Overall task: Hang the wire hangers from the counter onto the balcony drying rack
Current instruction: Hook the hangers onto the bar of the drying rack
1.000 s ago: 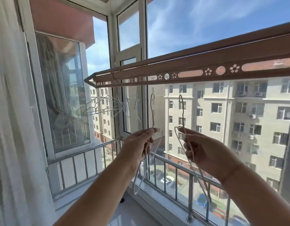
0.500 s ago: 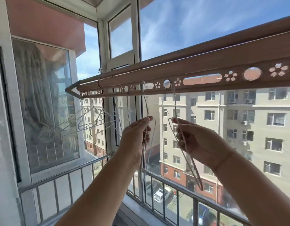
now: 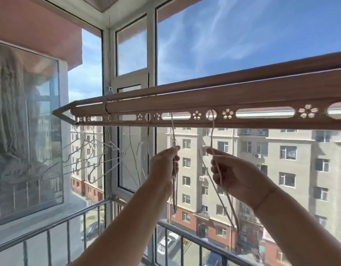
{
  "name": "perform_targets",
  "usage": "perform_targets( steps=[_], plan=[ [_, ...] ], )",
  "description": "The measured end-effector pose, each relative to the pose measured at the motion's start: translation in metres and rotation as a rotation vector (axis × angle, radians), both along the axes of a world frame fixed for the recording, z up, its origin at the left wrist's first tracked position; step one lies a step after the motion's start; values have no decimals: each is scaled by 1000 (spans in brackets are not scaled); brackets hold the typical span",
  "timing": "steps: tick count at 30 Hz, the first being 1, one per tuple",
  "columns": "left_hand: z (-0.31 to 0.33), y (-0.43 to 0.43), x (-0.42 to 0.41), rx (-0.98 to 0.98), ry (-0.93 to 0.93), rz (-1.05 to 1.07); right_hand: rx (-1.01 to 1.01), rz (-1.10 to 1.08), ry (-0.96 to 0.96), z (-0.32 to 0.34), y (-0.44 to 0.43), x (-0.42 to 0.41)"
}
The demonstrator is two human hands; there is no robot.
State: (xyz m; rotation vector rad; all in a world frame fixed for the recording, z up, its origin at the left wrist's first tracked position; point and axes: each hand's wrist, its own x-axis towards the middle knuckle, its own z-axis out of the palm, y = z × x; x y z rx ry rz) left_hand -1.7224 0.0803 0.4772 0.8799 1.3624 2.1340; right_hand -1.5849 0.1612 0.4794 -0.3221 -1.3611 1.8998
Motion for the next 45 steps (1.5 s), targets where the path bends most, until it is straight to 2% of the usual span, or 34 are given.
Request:
perform_targets(
  steps=[11, 20, 23, 27, 30, 33, 37, 42, 45],
  plan=[
    [-13, 18, -26, -42, -53, -114, -57, -135, -29, -17, -8, -7],
    [-30, 15, -42, -33, -100, -210, -100, -146, 7, -32, -14, 3],
    [-45, 8, -51, -54, -158, -191, -114, -209, 5, -47, -14, 11],
    [-76, -1, -63, -112, -146, -126, -150, -267, -27, -80, -14, 21],
    [-110, -7, -66, -180, -154, -159, -203, -321, -52, -117, -17, 30],
    [-147, -10, -57, -287, -72, -282, -215, -390, -113, -156, -23, 46],
    [-195, -8, -26, -387, 154, -493, -206, -466, -194, -200, -33, 80],
    [-231, -6, 36, -422, 433, -687, -54, -674, -388, -236, -53, 138],
    [-244, -2, 85, -396, 508, -835, 39, -864, -497, -256, -60, 187]
  ],
)
